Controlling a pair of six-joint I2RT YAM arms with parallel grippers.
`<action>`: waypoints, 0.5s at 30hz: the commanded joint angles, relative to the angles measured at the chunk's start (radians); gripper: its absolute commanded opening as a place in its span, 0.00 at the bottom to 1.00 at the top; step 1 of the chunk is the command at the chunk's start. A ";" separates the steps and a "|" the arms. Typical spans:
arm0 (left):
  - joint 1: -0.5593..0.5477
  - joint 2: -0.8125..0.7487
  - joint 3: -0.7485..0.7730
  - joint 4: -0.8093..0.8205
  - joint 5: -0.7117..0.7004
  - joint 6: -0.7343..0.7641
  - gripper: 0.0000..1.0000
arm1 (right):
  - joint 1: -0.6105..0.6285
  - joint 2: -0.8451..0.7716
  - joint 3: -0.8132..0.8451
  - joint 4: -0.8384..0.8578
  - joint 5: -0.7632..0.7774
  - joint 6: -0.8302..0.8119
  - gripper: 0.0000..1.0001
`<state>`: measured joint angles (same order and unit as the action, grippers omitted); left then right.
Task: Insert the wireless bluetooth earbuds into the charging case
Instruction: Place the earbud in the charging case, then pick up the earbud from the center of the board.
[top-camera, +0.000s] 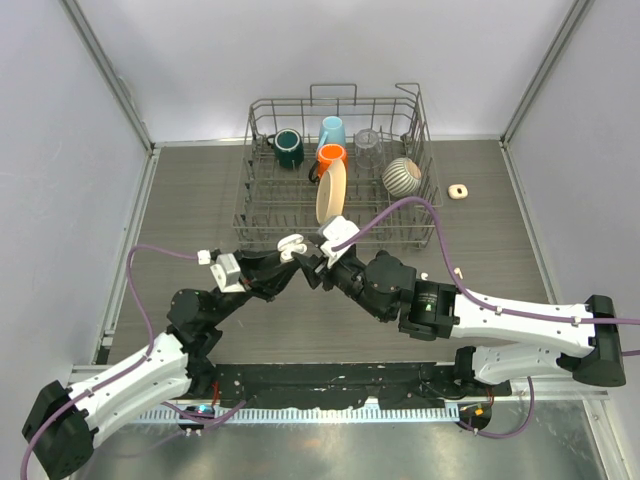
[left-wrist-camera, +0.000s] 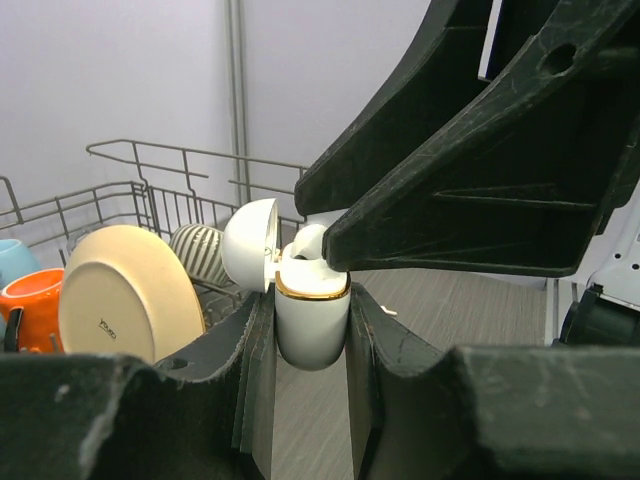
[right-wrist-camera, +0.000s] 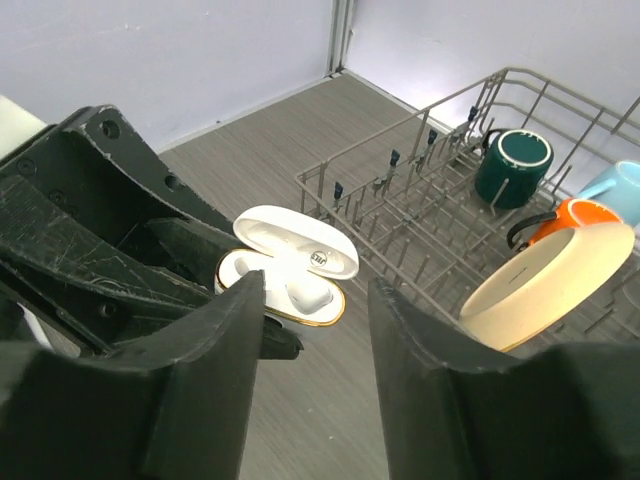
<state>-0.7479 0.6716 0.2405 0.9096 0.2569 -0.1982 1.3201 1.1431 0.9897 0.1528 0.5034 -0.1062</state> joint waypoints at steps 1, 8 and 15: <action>0.004 -0.020 0.014 0.115 -0.021 0.014 0.00 | 0.005 -0.023 0.021 0.016 0.044 0.046 0.63; 0.002 -0.032 0.003 0.104 -0.022 0.016 0.00 | 0.001 -0.111 -0.014 0.146 0.174 0.147 0.84; 0.002 -0.035 -0.003 0.106 -0.021 0.003 0.00 | -0.064 -0.223 0.009 0.010 0.438 0.310 0.86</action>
<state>-0.7475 0.6453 0.2390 0.9459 0.2485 -0.1986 1.2968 0.9874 0.9684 0.2077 0.7448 0.0654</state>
